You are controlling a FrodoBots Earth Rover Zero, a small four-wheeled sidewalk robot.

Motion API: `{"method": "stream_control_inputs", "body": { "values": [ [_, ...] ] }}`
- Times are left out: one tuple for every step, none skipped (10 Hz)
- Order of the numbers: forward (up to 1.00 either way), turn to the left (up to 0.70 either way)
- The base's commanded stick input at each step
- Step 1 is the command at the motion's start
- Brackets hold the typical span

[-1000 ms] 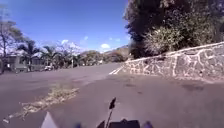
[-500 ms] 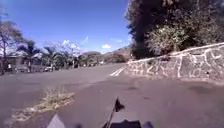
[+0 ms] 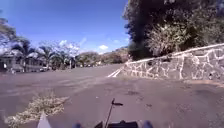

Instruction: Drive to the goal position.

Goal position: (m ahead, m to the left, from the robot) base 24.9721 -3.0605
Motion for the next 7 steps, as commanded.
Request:
{"method": "stream_control_inputs", "body": {
  "values": [
    [0.5, 0.0],
    [0.5, 0.0],
    [0.5, 0.0],
    [0.5, 0.0],
    [0.5, 0.0],
    [0.5, 0.0],
    [0.5, 0.0]
  ]
}}
